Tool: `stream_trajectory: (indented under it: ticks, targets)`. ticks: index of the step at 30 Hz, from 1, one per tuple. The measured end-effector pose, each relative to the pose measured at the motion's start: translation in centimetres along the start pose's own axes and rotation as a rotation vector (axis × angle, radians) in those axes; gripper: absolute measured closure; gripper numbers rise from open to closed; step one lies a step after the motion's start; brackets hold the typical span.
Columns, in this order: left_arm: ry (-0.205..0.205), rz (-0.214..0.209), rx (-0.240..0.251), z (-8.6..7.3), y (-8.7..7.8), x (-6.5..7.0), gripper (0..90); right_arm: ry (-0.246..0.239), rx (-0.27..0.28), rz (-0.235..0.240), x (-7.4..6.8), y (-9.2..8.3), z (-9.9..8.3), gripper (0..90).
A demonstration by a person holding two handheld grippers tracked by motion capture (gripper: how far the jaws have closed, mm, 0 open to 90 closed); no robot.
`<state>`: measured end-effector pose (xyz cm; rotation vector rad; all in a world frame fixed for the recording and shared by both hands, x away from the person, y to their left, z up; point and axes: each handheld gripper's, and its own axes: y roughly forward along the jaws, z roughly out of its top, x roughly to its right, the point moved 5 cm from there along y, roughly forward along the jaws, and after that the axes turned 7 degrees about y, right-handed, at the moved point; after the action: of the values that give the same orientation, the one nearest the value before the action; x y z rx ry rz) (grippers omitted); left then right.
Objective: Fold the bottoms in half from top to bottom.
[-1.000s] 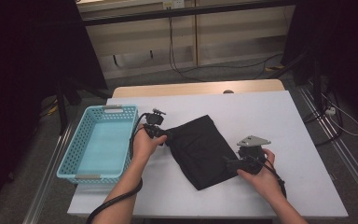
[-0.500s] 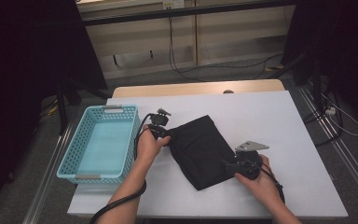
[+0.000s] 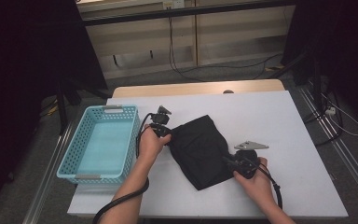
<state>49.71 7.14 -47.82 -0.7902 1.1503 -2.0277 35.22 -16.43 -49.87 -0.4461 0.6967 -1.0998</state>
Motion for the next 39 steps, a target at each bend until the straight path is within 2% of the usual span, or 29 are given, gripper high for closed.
stream_trajectory:
  ticks: [3, 4, 7, 11, 14, 25, 28, 32, 33, 39]
  targets:
    - [-0.009, -0.002, -0.018, 0.1, 0.0, 0.0, 78.9, -0.047, 0.003, -0.029, -0.5, 0.0, 0.1, 81.1]
    - [-0.015, -0.008, -0.022, 0.2, 0.0, 0.0, 79.2, -0.048, 0.005, -0.026, -0.5, 0.0, 0.1, 81.3]
    - [-0.051, -0.031, -0.048, 0.5, -0.1, -0.3, 79.9, -0.031, 0.015, 0.011, -0.4, 0.1, 0.2, 81.9]
    - [-0.088, -0.039, -0.100, 1.3, -0.8, -0.4, 80.7, -0.047, 0.029, 0.030, -0.9, -0.3, 0.6, 82.4]
    - [-0.103, -0.033, -0.107, 2.0, -1.4, -0.3, 81.0, -0.071, 0.047, 0.027, -1.4, -0.7, 0.9, 82.5]
    - [-0.121, 0.006, -0.131, 4.0, -3.9, -0.5, 81.3, -0.116, 0.101, 0.039, -3.2, -1.7, 1.5, 82.6]
    - [-0.139, 0.011, -0.127, 4.5, -4.8, -0.7, 81.3, -0.115, 0.113, 0.051, -3.8, -1.7, 1.6, 82.6]
    - [-0.156, 0.033, -0.157, 4.9, -5.8, -1.0, 81.4, -0.118, 0.140, 0.065, -4.7, -1.9, 1.9, 82.6]
    - [-0.154, 0.040, -0.179, 4.9, -6.1, -1.1, 81.4, -0.119, 0.142, 0.071, -4.9, -1.9, 2.0, 82.6]
    - [-0.180, 0.072, -0.206, 5.7, -7.9, -1.5, 81.4, -0.140, 0.154, 0.087, -6.3, -2.1, 2.4, 82.6]
